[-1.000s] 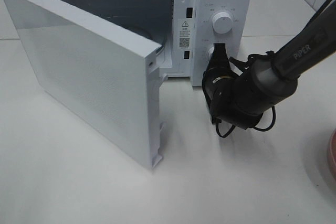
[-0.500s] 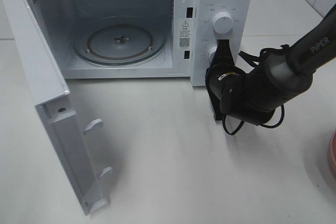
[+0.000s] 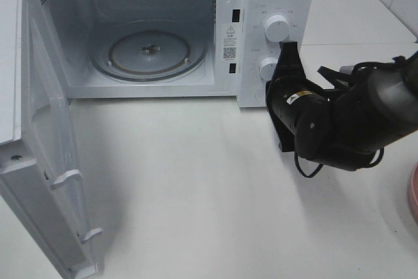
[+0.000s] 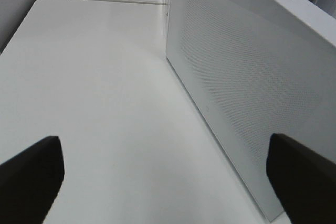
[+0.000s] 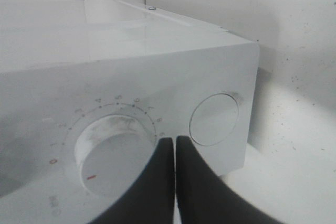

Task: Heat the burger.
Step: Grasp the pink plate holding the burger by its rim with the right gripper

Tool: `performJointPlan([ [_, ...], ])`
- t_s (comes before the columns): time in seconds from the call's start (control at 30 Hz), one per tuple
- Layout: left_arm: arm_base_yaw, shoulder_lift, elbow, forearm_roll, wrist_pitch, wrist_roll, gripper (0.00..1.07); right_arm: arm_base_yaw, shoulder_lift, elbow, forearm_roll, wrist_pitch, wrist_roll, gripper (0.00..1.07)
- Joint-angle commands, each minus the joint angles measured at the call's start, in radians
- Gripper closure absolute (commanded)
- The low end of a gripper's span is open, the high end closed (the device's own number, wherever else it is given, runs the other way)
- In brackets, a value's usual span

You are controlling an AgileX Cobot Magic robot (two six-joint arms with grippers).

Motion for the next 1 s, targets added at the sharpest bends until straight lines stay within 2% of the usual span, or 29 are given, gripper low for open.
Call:
performJointPlan([
  [0.03,0.002,-0.020,0.002,-0.005,-0.003,0.000,0.09,0.006,-0.084,0.065,-0.011,0.033,-0.059,1.07],
  [0.37,0.002,-0.020,0.002,-0.005,-0.003,0.000,0.09,0.006,-0.258,0.184,-0.011,0.160,-0.253,1.07],
  [0.6,0.002,-0.020,0.002,-0.005,-0.003,0.000,0.09,0.002,-0.382,0.201,-0.005,0.413,-0.631,1.07],
  [0.73,0.002,-0.020,0.002,-0.005,-0.003,0.000,0.09,-0.002,-0.415,0.201,-0.003,0.499,-0.759,1.06],
  [0.87,0.002,-0.020,0.002,-0.005,-0.003,0.000,0.09,-0.062,-0.446,0.193,-0.007,0.703,-0.926,1.06],
  [1.0,0.002,-0.020,0.002,-0.005,-0.003,0.000,0.09,-0.106,-0.459,0.193,-0.007,0.802,-1.013,1.06],
])
